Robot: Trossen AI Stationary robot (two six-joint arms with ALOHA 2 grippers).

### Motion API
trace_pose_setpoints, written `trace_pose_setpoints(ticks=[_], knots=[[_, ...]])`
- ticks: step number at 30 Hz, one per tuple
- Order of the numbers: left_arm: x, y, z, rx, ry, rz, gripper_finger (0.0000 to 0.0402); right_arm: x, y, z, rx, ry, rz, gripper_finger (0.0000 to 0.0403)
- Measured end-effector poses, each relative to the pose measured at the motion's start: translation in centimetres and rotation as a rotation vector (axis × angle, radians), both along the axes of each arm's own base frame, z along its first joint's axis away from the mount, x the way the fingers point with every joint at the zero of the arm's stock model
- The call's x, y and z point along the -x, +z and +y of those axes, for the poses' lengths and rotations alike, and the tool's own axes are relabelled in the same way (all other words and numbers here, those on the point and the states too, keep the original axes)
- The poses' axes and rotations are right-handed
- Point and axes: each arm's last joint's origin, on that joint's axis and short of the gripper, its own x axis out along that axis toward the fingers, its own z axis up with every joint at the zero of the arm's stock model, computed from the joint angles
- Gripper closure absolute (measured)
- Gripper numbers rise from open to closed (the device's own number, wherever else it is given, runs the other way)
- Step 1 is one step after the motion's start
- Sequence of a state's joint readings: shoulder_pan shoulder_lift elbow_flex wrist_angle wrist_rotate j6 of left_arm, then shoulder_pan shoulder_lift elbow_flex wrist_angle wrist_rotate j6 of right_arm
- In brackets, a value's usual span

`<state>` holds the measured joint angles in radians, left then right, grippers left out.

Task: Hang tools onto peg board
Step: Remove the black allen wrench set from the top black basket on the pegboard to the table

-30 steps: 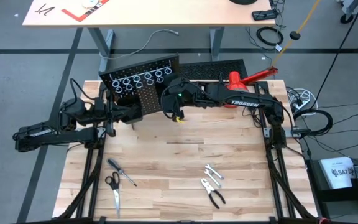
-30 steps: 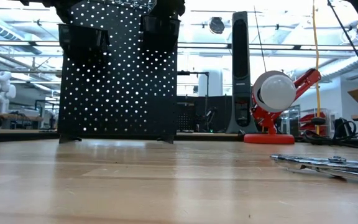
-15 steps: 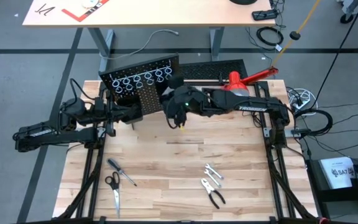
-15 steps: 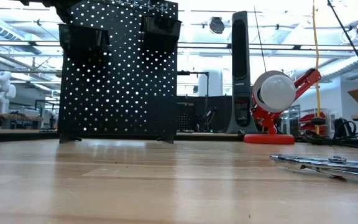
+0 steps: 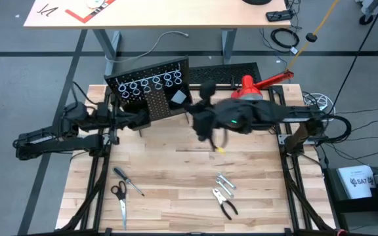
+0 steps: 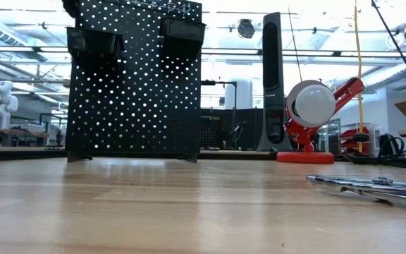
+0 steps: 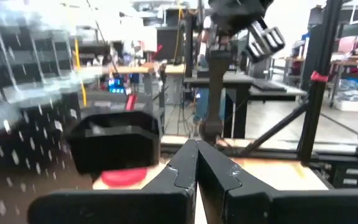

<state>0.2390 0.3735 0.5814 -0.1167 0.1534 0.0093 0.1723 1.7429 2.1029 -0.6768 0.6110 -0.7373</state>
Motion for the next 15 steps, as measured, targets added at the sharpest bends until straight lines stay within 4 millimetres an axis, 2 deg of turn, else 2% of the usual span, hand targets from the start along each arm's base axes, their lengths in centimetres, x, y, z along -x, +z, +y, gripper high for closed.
trace_pose_setpoints(ticks=[3,7,11,15], knots=[[0.8,1.9,-0.1,0.007,0.027,0.040,0.0388,2.2,1.7,1.6,-0.056,0.055,-0.067,0.0403],[0.8,3.7,0.2,0.073,0.148,0.273,0.0388,5.1,3.6,2.4,-0.116,0.087,-0.138,0.0398],[-1.2,5.1,0.9,0.148,0.204,0.446,0.0388,6.6,4.4,2.4,-0.140,0.097,-0.158,0.0395],[-3.9,5.5,1.5,0.179,0.228,0.631,0.0388,6.8,4.2,2.4,-0.134,0.096,-0.131,0.0396]])
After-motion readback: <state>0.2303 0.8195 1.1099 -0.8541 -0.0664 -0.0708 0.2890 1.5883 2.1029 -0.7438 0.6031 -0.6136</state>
